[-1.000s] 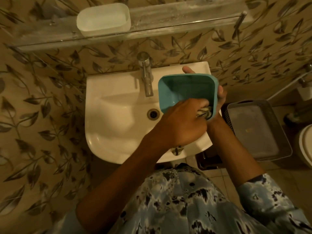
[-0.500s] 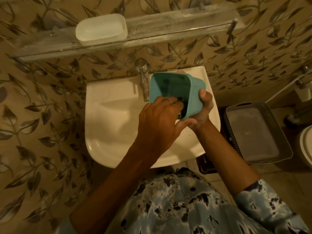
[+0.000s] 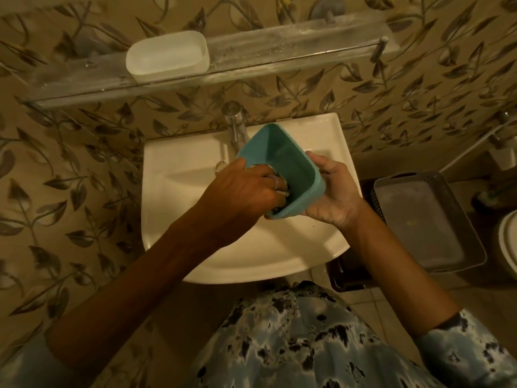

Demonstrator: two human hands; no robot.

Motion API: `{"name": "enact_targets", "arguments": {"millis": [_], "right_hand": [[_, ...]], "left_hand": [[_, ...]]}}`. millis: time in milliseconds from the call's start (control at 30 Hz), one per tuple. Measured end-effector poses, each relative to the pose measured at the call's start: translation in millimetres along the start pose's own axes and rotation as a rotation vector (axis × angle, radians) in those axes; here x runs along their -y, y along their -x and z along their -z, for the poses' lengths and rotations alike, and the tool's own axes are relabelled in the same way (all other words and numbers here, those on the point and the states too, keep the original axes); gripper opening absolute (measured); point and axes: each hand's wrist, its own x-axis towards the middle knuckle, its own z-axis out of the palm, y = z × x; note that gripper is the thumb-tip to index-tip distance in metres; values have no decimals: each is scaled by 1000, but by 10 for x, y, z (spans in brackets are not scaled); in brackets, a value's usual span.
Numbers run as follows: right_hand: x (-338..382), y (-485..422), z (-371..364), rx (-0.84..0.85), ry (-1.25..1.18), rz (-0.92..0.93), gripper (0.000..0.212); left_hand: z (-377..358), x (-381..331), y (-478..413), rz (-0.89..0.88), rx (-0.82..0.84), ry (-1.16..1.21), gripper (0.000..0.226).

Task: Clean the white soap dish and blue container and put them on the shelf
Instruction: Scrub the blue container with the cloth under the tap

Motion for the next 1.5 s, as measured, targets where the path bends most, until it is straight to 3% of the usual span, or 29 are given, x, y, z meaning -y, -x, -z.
{"name": "enact_targets", "arguments": {"millis": [133,300,400,467,567,700,800,1000,1100,1233,1333,1400,1500], "right_hand": [[-40,-62,-17,-102,-60,79,42],[-221,-178,-9,-72,-94,262,51],[-248,-243,61,-16,-116,384,63],[-277,-277,112,12,-118,420,72],[-322,-322,153,41,-123,474,69],[-289,-340,154,59,-38,540,58],[-187,-305,152,107,36,555,59],[-82,-323,143,163,-13,578,55],[-18,-339,113,165,-81,589,55],[-30,-372,111,127,-111,618,53],[-78,-338,120,79,-110,632,46],[-103,-303,131,56,-120,661,26],[-129,-313,168,14,-166,652,27]], "left_hand": [[-59,-93,-56,186,46,51,39],[-30,-290,-90,349,85,68,50],[-112,-415,19,368,19,300,49],[-153,-439,20,474,5,494,53],[-104,-462,-82,655,59,876,44],[-69,-400,-155,671,13,1186,45],[-155,-389,-95,607,5,1024,47],[-66,-311,-113,432,171,258,60],[-48,-400,-170,435,107,185,60],[25,-542,-225,639,-19,518,51],[91,-560,-283,675,-9,813,40],[122,-514,-282,679,-31,1080,41],[160,-467,-251,769,-43,1309,54]]}}
